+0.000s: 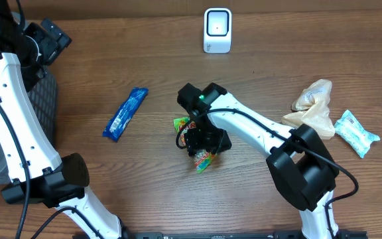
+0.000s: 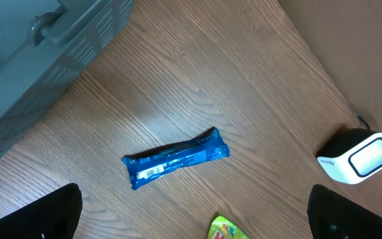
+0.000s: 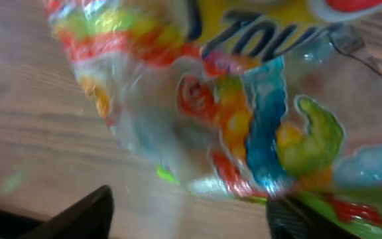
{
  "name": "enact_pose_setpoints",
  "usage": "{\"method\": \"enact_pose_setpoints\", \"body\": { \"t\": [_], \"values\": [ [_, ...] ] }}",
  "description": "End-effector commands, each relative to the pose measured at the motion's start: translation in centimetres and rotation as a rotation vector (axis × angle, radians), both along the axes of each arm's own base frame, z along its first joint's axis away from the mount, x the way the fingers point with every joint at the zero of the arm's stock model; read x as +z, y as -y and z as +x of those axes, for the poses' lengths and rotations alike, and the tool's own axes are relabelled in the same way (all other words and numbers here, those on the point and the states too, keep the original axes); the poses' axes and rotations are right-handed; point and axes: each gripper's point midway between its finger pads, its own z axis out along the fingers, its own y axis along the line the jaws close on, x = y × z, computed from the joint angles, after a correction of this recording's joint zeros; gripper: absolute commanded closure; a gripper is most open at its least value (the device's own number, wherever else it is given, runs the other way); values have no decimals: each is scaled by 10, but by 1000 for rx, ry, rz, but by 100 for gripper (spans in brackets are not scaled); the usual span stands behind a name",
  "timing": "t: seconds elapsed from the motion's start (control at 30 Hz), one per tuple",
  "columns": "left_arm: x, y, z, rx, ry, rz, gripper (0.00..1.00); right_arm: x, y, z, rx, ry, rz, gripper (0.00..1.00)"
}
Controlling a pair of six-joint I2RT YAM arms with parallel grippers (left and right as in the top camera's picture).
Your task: Scan the item barcode
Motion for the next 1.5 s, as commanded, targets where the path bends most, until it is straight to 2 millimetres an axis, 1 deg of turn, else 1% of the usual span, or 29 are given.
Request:
{"method": "enact_pose_setpoints", "body": {
  "t": [0.0,0.07,0.17,0.2,0.3,0.33,0.43,0.47,0.5,0.67,0.8,0.87,0.9,0.97,1.0,1.07,1.13,1.2,1.23,1.33,1.37,1.4,1.43,1.47],
  "values": [
    [13,4,-5,3,36,5,0,-8,-1,9,-138,-13,41,20],
    [13,4,-5,3,36,5,0,-12,-4,13,-151,-9,72,20],
    [13,4,-5,3,36,5,0,-18,0,22,-185,3,89,20],
    [13,4,-5,3,36,5,0,-20,3,24,-198,-5,95,21],
    [13,4,-5,3,36,5,0,-29,9,24,-233,-40,118,30],
    [13,4,-5,3,36,5,0,-33,12,22,-256,-65,129,34],
    [13,4,-5,3,36,5,0,-38,20,20,-288,-101,141,49],
    [13,4,-5,3,36,5,0,-38,21,20,-291,-102,140,56],
    [13,4,-5,3,36,5,0,-38,21,21,-293,-101,141,68],
    [13,4,-5,3,36,5,0,-36,18,21,-280,-107,163,96],
    [13,4,-5,3,36,5,0,-15,2,18,-196,-166,310,96],
    [13,4,-5,3,36,5,0,11,-17,12,-125,-233,490,96],
    [13,4,-5,3,36,5,0,27,-26,10,-93,-268,610,96],
    [13,4,-5,3,36,5,0,59,-38,11,-61,-325,843,96],
    [13,4,-5,3,36,5,0,69,-39,12,-56,-336,907,96],
    [13,4,-5,3,36,5,0,98,-39,21,-59,-356,1103,96],
    [13,4,-5,3,36,5,0,114,-36,28,-65,-359,1207,96],
    [13,4,-5,3,36,5,0,137,-33,36,-65,-361,1352,96],
    [13,4,-5,3,36,5,0,140,-32,39,-76,-369,1364,96],
    [13,4,-5,3,36,5,0,140,-29,48,-149,-425,1331,96],
    [13,4,-5,3,36,5,0,140,-28,51,-164,-432,1326,92],
    [13,4,-5,3,36,5,0,140,-26,54,-168,-424,1329,83],
    [13,4,-5,3,36,5,0,140,-24,58,-166,-408,1336,71],
    [13,4,-5,3,36,5,0,138,-21,62,-165,-385,1333,65]
  ]
}}
